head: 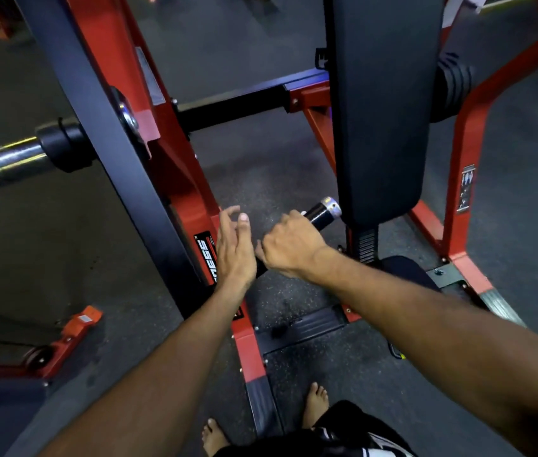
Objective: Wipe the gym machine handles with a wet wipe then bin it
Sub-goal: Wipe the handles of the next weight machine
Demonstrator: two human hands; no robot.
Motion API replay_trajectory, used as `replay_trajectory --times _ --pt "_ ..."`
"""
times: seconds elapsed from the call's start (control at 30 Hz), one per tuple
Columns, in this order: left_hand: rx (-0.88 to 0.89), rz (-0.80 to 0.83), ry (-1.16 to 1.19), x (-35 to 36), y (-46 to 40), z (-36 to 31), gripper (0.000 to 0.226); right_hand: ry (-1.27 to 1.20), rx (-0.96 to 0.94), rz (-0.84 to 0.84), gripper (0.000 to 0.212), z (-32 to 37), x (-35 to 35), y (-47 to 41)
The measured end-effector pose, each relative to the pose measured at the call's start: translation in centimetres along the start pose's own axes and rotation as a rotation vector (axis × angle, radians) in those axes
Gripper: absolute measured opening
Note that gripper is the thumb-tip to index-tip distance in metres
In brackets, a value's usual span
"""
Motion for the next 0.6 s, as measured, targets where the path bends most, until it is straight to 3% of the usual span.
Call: replay_trajectory --times 0.1,0.17,0.27,0.37,0.47,0.6 --pt "0.024 -0.034 0.025 -0.5 0.1 0.2 0.040 0.004 0.033 -0.070 0.043 0.0 0.2 -0.1" --pt "-0.003 -0.015 0.054 -0.5 0.2 0.1 0.038 -0.039 0.026 -0.029 0.044 -1.2 0.8 0.0" --pt "-0.020 0.034 0.051 -0.4 0.3 0.1 0.035 -0.100 0.017 0.052 0.058 -4.7 1.6 0.4" --pt "-0.051 0.113 0.053 0.1 0.3 0.3 0.025 -0.351 -0.021 0.094 0.073 -7.1 1.5 1.3" --pt "-0.068 0.223 0.016 0.9 0.1 0.1 0.024 -0.386 -0.008 -0.050 0.038 -6.9 1.1 3.4" --pt "-0.105 0.305 -0.015 1.5 -0.8 0.1 0.029 -0.544 0.055 -0.263 0.052 -4.6 2.5 8.4"
Point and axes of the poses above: each hand's wrist, its own y-axis away from the middle knuckle, its own x-axis out of the palm, z = x × y, the point moved 5 cm from there along -y, towards the middle knuckle, and after that the axes turned 10 degrees about y, right-handed, at the moved point
